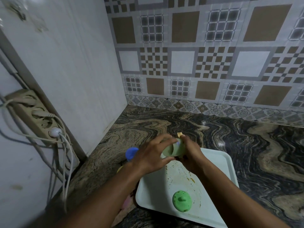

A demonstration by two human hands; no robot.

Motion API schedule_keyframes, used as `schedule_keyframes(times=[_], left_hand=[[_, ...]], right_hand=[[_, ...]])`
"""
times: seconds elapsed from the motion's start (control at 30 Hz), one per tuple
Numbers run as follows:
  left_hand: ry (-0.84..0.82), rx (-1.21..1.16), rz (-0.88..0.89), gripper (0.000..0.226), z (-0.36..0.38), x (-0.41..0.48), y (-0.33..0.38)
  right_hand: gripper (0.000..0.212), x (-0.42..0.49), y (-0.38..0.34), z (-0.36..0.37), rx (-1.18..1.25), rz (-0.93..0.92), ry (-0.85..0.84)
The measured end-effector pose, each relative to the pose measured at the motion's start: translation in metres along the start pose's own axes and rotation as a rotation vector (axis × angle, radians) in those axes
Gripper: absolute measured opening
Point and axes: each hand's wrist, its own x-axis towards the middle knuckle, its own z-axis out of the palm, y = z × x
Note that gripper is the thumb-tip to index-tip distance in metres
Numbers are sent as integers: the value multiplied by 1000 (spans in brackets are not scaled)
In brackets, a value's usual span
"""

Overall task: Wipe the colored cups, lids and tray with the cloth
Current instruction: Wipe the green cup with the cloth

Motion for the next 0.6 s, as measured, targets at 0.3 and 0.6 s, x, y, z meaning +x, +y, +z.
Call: schedule_keyframes(times=[0.3,0.6], left_hand=[[-123,-74,-610,92,-17,20,-88],[-563,150,-686,83,13,35,-127]], right_hand=[[23,38,-28,5,16,100,117],[34,61,-5,8,-119,118,61]])
